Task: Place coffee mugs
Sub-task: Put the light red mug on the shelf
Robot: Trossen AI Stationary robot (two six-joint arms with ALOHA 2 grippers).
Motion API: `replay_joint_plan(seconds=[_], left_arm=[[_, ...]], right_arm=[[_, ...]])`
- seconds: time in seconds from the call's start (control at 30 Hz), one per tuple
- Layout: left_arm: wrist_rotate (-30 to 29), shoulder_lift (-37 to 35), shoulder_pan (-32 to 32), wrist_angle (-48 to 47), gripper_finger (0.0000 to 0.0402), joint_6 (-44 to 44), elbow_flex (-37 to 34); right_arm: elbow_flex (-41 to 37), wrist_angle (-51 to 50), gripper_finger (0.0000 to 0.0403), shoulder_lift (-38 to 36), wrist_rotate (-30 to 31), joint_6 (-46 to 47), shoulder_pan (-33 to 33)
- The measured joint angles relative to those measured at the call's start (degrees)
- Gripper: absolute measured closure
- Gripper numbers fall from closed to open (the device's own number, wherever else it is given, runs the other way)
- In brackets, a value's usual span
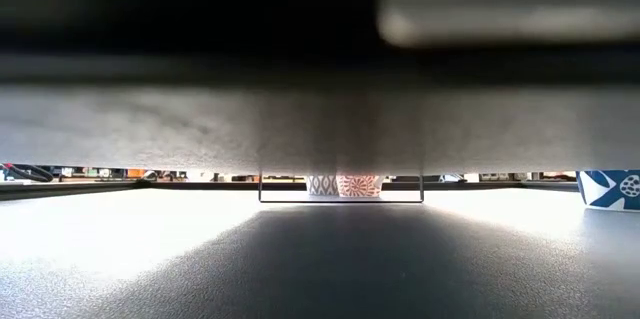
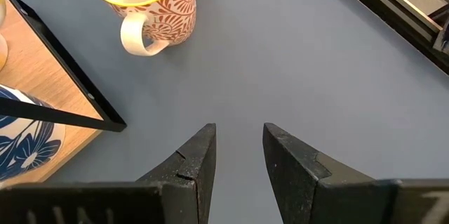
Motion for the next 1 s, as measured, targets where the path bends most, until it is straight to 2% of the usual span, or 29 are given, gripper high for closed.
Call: replay_joint_plan(seconds=[0.13, 0.53, 1.0], left_arm=[[-2.47, 5.33, 0.15, -3.74, 0.0393, 0.38, 7.08], [-5.91, 5.77, 2.33, -0.42, 0.0392, 1.96, 5.17], [-3.43, 5.77, 5.22, 0.43, 0.0377, 6.05, 5.05]], right_arm=[[0.0, 0.0, 0.0296, 0.0, 0.0, 0.0, 0.01], [0.0, 0.0, 0.0296, 0.0, 0.01, 0.0, 0.0], [0.0, 0.0, 0.0296, 0.0, 0.0, 0.0, 0.0]])
